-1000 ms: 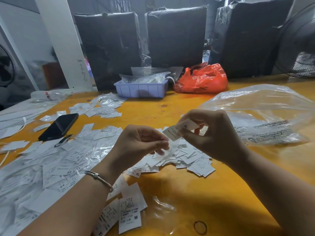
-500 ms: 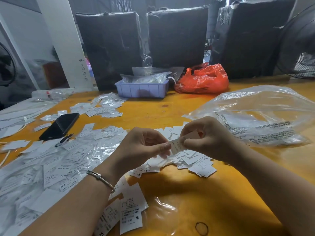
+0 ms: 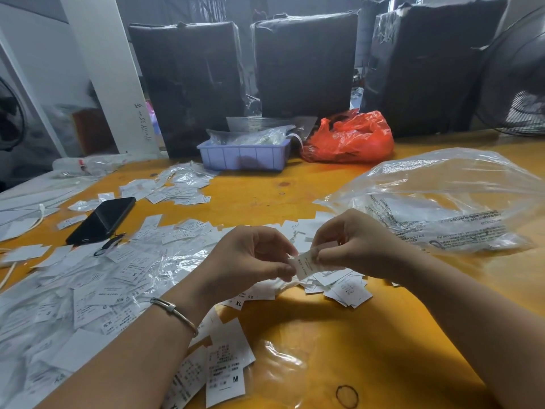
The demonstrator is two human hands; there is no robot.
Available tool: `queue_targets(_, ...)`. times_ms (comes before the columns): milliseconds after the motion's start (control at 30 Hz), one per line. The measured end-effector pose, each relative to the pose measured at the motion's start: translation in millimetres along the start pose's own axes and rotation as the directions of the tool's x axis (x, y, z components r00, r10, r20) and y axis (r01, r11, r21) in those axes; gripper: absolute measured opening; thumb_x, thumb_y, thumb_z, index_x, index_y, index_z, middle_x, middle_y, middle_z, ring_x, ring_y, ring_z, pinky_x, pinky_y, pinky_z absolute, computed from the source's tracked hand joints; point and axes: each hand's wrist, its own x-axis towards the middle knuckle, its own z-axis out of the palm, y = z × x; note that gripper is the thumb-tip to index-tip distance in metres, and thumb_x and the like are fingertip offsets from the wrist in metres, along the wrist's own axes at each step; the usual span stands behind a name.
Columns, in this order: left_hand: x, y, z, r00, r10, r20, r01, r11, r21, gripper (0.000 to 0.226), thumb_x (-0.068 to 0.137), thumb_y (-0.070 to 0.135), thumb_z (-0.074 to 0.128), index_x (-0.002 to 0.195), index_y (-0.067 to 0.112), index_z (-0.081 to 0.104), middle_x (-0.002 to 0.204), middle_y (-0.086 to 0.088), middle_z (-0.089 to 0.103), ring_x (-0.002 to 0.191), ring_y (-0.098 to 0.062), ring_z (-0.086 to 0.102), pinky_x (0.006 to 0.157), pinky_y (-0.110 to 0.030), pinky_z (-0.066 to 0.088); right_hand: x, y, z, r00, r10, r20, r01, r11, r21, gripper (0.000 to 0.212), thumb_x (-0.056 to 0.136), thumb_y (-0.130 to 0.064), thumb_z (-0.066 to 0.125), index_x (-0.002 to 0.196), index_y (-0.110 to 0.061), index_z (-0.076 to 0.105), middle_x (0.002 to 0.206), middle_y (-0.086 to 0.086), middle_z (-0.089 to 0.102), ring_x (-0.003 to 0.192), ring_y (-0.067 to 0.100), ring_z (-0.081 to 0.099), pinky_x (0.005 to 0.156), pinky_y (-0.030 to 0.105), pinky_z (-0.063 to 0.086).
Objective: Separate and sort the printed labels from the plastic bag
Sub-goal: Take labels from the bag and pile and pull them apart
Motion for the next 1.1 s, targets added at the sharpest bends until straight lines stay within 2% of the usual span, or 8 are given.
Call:
queue_targets(167,0.4,-0.9,0.2,1.0,-0.007,-0.011,0.007,0.999,-0.037,0.026,0.072,-0.006,0.078,0.096,0.001,0.07,0.085,-0.014,0.075,0.077,-0.026,0.074,0.073,-0.028,0.06,-0.9,1.5,1.7,0.995,0.052,0.082,-0.055,0.998,0.034,0.011,0.074,-0.004,0.065,0.068,-0.009,0.072,0.061,0.011,0.065,0.054,0.007,0.054,0.048,0.018,0.039)
queue_targets(267,0.0,-0.3,-0.6,1.0,-0.011,-0.003,0.011,1.0,-0.005,0.028,0.072,-0.002,0.079,0.098,0.002,0.071,0.085,-0.014,0.074,0.08,-0.028,0.073,0.079,-0.035,0.06,-0.5,1.5,4.1,0.992,0.046,0.121,-0.052,0.997,0.054,0.011,0.075,-0.003,0.064,0.069,-0.008,0.072,0.068,0.018,0.067,0.057,0.011,0.054,0.052,0.025,0.04)
queue_targets(433,0.3,1.9,0.2,0.999,-0.024,0.04,0.022,0.999,0.046,0.027,0.075,-0.004,0.078,0.099,0.003,0.07,0.09,-0.014,0.074,0.087,-0.031,0.071,0.083,-0.042,0.058,1.9,3.0,5.9,0.998,0.004,0.067,-0.013,0.989,0.147,0.014,0.081,0.0,0.064,0.073,-0.009,0.071,0.064,0.016,0.064,0.051,0.013,0.058,0.047,0.019,0.044)
queue_targets(700,0.4,2.0,-1.1,0.999,-0.036,-0.017,0.038,0.99,0.136,0.029,0.073,0.008,0.082,0.099,0.014,0.072,0.082,-0.002,0.076,0.079,-0.019,0.072,0.073,-0.025,0.055,2.2,2.5,9.8,0.995,-0.021,0.096,0.013,0.996,0.091,0.005,0.082,-0.002,0.067,0.082,-0.002,0.072,0.066,0.021,0.065,0.052,0.014,0.057,0.05,0.022,0.046)
queue_targets(833,-0.4,0.7,0.1,0.998,-0.061,-0.001,0.06,0.996,0.066,0.028,0.075,0.001,0.079,0.1,0.007,0.07,0.083,-0.008,0.076,0.082,-0.025,0.073,0.078,-0.03,0.059,0.0,1.2,7.5,0.985,0.008,0.172,-0.013,1.0,0.028,0.007,0.083,-0.004,0.066,0.081,-0.006,0.072,0.068,0.023,0.065,0.055,0.019,0.056,0.053,0.028,0.044)
queue_targets(933,-0.2,0.8,-0.2,0.998,-0.056,0.028,0.055,0.998,0.029,0.03,0.073,-0.002,0.079,0.101,0.003,0.07,0.086,-0.007,0.075,0.079,-0.02,0.072,0.071,-0.025,0.058,-1.6,0.1,9.8,0.981,0.023,0.19,-0.018,0.999,-0.031,0.01,0.084,-0.006,0.065,0.079,-0.012,0.071,0.07,0.021,0.068,0.054,0.018,0.056,0.055,0.031,0.044)
queue_targets(1033,-0.3,0.8,0.4,0.995,-0.07,0.075,0.066,0.996,0.059,0.027,0.073,-0.002,0.08,0.098,0.005,0.071,0.081,0.0,0.074,0.075,-0.011,0.069,0.069,-0.021,0.053,-1.0,0.7,10.6,0.983,0.033,0.18,-0.032,0.999,-0.01,0.006,0.084,-0.006,0.065,0.083,-0.009,0.071,0.074,0.02,0.069,0.059,0.019,0.061,0.059,0.033,0.05)
queue_targets(1100,0.1,-0.6,0.5,0.993,-0.082,0.081,0.076,0.994,0.08,0.025,0.075,-0.005,0.077,0.097,0.005,0.072,0.086,-0.006,0.075,0.08,-0.015,0.07,0.074,-0.026,0.055,-0.8,1.2,10.3,0.983,0.041,0.178,-0.05,0.998,0.045,0.006,0.084,-0.004,0.065,0.081,-0.008,0.069,0.072,0.019,0.067,0.06,0.019,0.062,0.058,0.03,0.05)
